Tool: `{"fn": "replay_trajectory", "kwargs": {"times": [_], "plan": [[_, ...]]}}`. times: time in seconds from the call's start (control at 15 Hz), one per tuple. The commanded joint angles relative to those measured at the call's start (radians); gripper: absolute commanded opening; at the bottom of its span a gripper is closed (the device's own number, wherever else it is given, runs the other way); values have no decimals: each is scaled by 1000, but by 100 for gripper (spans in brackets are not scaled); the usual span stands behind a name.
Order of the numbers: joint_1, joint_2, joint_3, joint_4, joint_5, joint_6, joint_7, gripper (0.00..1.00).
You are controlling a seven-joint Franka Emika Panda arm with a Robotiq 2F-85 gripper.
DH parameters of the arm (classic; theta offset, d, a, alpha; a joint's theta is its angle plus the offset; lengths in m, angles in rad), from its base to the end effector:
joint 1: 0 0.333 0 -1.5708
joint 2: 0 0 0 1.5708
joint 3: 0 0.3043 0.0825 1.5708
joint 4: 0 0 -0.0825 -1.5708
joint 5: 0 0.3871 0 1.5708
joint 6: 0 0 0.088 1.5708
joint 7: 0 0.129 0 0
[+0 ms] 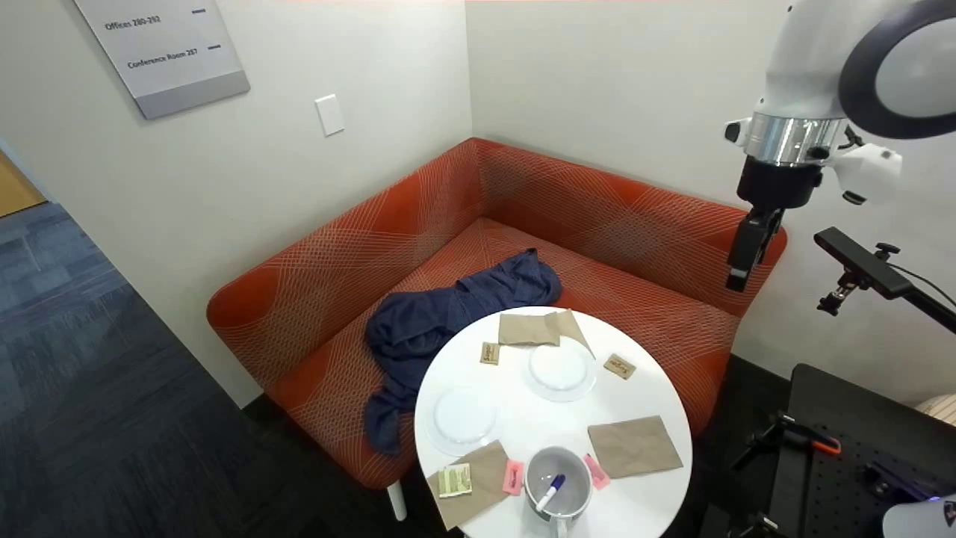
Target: Remove the pen from the mug and put it on the table
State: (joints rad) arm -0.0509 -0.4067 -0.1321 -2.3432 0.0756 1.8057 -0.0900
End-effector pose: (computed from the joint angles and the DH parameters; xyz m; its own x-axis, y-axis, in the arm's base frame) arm 0.4115 -0.0694 0.4436 0.9881 -0.0921 -0.1234 -0.1086 -0.9850 -0.1339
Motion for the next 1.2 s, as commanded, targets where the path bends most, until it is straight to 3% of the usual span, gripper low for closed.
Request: {"fn": "replay_trajectory", "kwargs": {"times": [0.0,0.47,0.73,1.13], "plan": [[31,34,41,-42,-20,86,-90,100],[133,143,113,-91,-16,242,-295,100],[181,203,149,-121,2,450,-378,100],[250,313,183,-118,130,605,-600,100]]}}
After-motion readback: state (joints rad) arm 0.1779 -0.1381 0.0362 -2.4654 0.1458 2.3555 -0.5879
